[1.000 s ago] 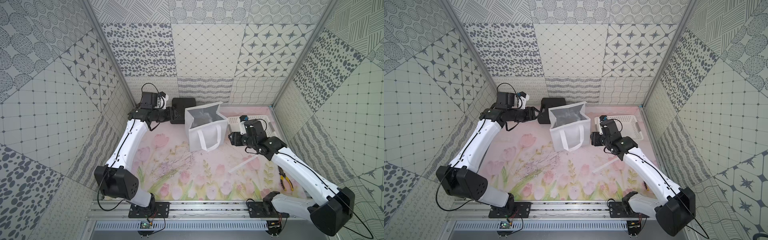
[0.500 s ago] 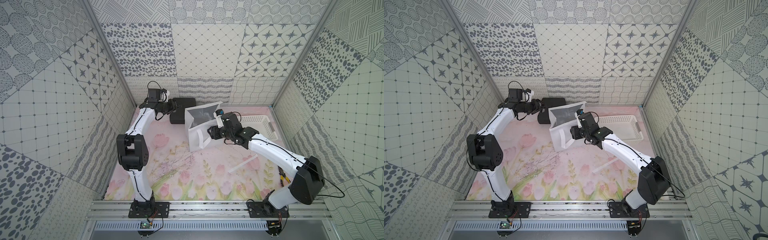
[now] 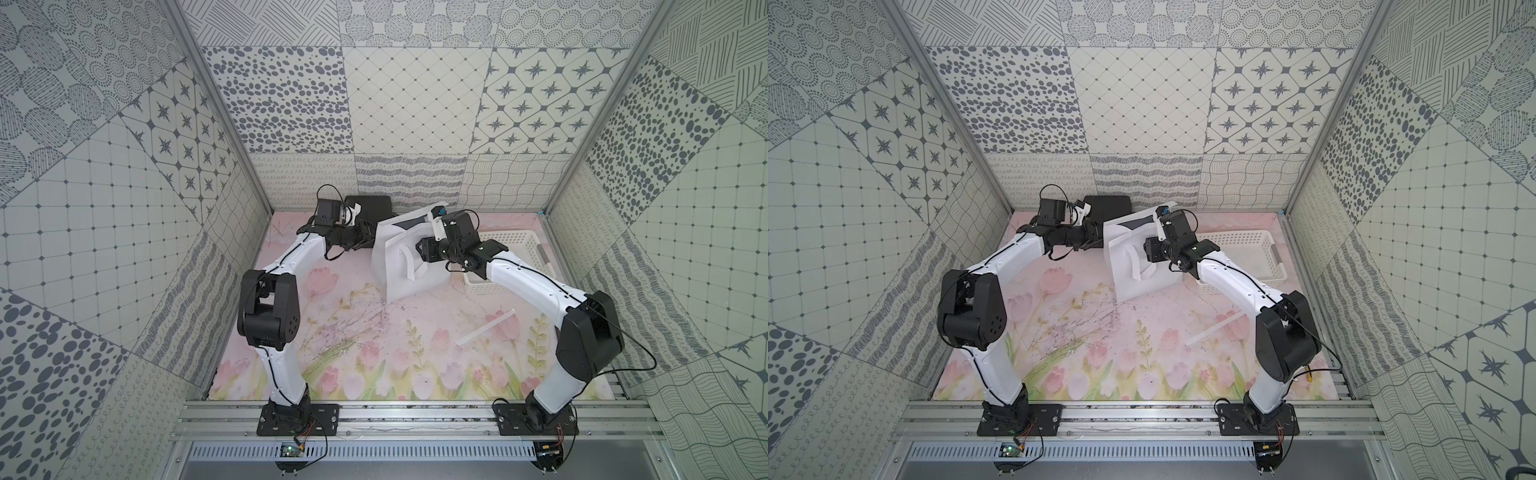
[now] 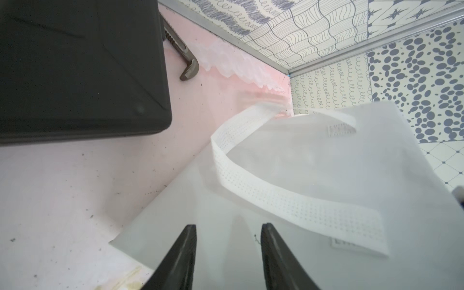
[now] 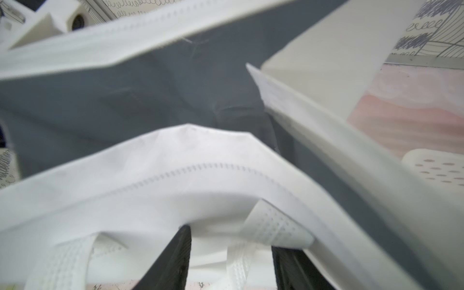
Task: Place the ice pack in the delivery bag
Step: Adjust the delivery bag at the center of the board.
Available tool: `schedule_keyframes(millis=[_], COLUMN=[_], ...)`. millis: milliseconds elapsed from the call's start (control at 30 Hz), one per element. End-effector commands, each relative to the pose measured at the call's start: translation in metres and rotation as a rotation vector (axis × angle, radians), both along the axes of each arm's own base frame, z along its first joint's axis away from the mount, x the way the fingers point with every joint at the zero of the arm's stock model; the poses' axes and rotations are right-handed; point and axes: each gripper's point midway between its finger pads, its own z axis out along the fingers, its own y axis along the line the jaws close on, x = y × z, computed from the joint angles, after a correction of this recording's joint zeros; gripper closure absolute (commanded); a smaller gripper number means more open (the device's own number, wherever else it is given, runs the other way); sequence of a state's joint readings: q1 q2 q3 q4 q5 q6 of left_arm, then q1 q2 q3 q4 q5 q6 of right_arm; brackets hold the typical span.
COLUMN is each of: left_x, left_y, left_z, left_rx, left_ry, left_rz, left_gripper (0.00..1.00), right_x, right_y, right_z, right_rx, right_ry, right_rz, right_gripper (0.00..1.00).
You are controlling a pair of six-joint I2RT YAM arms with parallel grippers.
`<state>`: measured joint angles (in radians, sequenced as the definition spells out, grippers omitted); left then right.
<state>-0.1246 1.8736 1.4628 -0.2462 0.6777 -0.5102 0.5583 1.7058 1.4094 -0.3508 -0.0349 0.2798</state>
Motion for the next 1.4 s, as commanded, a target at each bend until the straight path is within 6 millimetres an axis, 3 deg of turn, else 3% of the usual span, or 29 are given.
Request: schedule_keyframes(millis=[0,300,433,733,933,1100,1267,1367], left_x=[-0.028,-0.076,-0.087,-0.118,-0.149,-0.147,-0.124,-0.113], left_y=[-0.015,-0.038,-0.03,-0.013,-0.035,-0.035,-0.032,-0.038], left_z=[0.016,0.013,0.01,0.045,0.061,0.058,0.063,0.064], left_rx=[-0.056,-0.013,0.039,0.141,0.119,0.224,0.313,0.336], left_ry=[-0.058,-0.036,-0.034,-0.149,-0.335,-0.457,-0.558,-0.592], left_rz=[-0.046,-0.064,-0.04,-0.064,-0.221,-0.255,-0.246,-0.281], left_gripper=[0.54,0.55,0.53,0.4,0.31,0.24,0.21,0.2], right_x=[0.019,0.034,0.035,0.013,0.009,0.008,-0.002,-0.015], right_y=[0.002,-0.004,-0.006,-0.008,-0.007,-0.005,-0.005,-0.015], right_z=[0.02,0.02,0.029,0.03,0.022,0.022,0.02,0.02], right_rx=[0.018,0.006,0.014,0.058,0.066,0.074,0.065,0.043], right_ry=[-0.084,-0.109,-0.123,-0.098,-0.072,-0.064,-0.049,-0.038], right_rz=[0.022,0.098,0.102,0.122,0.117,0.12,0.132,0.118], right_gripper=[0.44,0.44,0.44,0.44,0.45,0.46,0.44,0.41])
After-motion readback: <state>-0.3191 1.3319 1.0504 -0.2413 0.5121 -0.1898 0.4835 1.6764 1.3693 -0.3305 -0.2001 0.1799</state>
